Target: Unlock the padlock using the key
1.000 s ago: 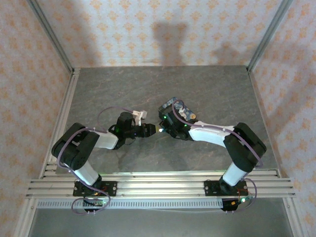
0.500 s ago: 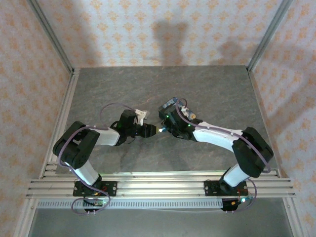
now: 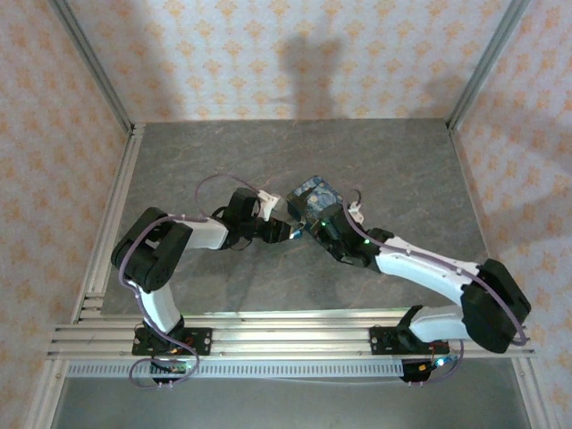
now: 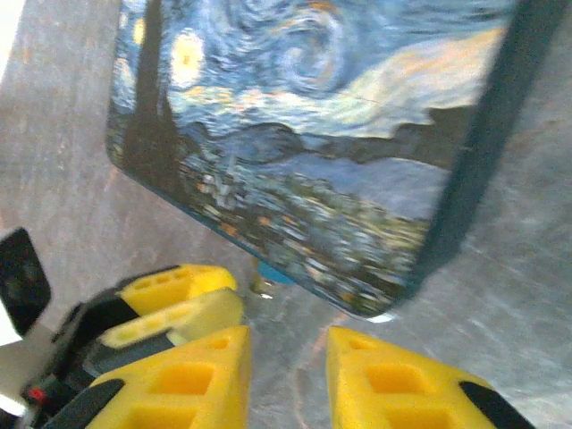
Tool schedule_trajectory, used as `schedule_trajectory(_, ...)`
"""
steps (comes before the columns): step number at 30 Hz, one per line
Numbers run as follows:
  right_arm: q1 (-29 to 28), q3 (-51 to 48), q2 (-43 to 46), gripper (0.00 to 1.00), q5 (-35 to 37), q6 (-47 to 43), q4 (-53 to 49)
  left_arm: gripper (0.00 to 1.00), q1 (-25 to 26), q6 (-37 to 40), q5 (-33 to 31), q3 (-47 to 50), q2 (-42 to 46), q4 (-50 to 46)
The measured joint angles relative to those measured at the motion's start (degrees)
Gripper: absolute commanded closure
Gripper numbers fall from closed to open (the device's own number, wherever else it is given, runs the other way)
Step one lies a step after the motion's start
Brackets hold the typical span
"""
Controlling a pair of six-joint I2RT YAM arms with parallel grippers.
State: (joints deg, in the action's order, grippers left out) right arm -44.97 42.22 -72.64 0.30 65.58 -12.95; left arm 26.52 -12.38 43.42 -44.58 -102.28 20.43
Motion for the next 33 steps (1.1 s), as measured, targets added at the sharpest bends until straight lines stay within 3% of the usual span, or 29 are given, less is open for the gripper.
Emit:
schedule_trajectory(18,0.04,-7.76,6.73,0.6,1.01,0.55,-2.19,0.63,0.98,0.48,5.7,-2.64,-6.14,3.08)
schedule_trajectory(27,0.13,-10.84,7.85,0.6,-0.15,0.83,0.07,0.74,3.5,-2.34,5.79,-0.55,-6.14,6.88)
schedule_trajectory(33,-2.64,-11.17,7.13,0.6,-0.02,2.16,3.08,0.73,3.5,-3.96,5.62,-0.24,-6.21,7.17)
